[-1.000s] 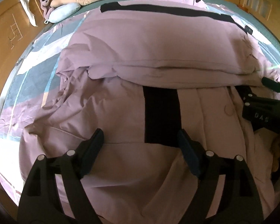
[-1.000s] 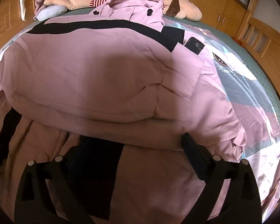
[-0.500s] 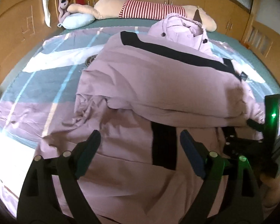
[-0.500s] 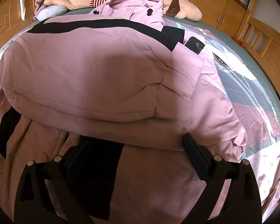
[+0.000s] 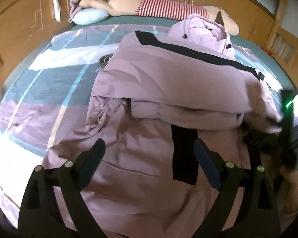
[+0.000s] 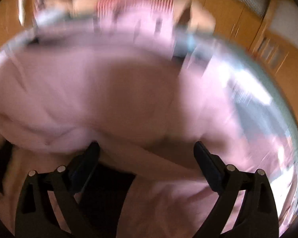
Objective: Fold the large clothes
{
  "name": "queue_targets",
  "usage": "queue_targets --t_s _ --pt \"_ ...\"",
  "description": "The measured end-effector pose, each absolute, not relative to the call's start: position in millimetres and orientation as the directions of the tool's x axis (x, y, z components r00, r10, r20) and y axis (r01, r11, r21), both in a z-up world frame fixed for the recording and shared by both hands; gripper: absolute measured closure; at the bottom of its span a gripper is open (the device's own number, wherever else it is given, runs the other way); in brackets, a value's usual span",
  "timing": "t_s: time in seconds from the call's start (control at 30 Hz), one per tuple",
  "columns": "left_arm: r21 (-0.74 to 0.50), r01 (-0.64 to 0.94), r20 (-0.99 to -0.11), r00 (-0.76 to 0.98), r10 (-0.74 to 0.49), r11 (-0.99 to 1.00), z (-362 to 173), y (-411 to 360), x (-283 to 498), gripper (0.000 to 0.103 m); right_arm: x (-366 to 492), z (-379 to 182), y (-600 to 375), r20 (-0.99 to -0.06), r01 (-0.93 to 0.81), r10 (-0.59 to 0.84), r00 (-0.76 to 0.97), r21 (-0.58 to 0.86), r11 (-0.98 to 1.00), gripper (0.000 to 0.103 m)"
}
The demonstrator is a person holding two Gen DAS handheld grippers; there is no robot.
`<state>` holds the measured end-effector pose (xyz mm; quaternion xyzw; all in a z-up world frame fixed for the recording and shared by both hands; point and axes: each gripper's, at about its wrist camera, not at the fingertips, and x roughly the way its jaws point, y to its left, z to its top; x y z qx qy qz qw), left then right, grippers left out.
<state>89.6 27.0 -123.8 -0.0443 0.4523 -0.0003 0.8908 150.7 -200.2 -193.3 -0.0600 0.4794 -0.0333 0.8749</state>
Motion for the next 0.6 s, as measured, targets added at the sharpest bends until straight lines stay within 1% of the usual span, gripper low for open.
queue_targets --t_s 0.07,0.17,0.27,0.37,0.4,0.47,0.53,0.57,0.6 --pt "-0.108 -0.031 -0.81 0.582 -0.07 0.994 -124 28 91 0.011 151 -192 -204 -0.853 -0.001 -0.102 0.513 -0.12 0.993 0.004" --pt "-0.078 -0.037 -0.813 0.581 -0.042 0.996 -126 28 93 0.01 150 -189 -208 -0.867 0.006 -0.115 0.485 -0.128 0.992 0.004" --pt "-0.08 -0.053 -0.815 0.579 -0.035 0.995 -124 33 94 0.01 145 -172 -221 -0.863 0.051 -0.174 0.474 -0.171 0.984 0.005" --pt "-0.078 -0.054 -0.805 0.593 -0.031 0.995 -116 37 96 0.009 136 -153 -246 -0.836 0.182 -0.292 0.464 -0.233 0.955 0.005" --pt "-0.065 -0.054 -0.801 0.598 -0.02 0.996 -113 39 99 0.009 132 -147 -256 -0.816 0.251 -0.351 0.459 -0.26 0.933 0.005" --pt "-0.021 -0.061 -0.787 0.617 0.021 0.998 -105 41 106 0.005 127 -141 -269 -0.781 0.339 -0.423 0.46 -0.285 0.896 0.005" --pt "0.007 -0.077 -0.767 0.639 0.055 0.997 -98 44 115 0.005 123 -132 -276 -0.718 0.421 -0.507 0.477 -0.32 0.849 0.005" --pt "0.014 -0.083 -0.755 0.653 0.065 0.996 -96 46 118 0.005 119 -126 -280 -0.688 0.45 -0.52 0.506 -0.304 0.84 0.005" --pt "0.021 -0.083 -0.742 0.666 0.072 0.996 -94 47 122 0.005 113 -116 -282 -0.654 0.47 -0.499 0.568 -0.239 0.849 0.005"
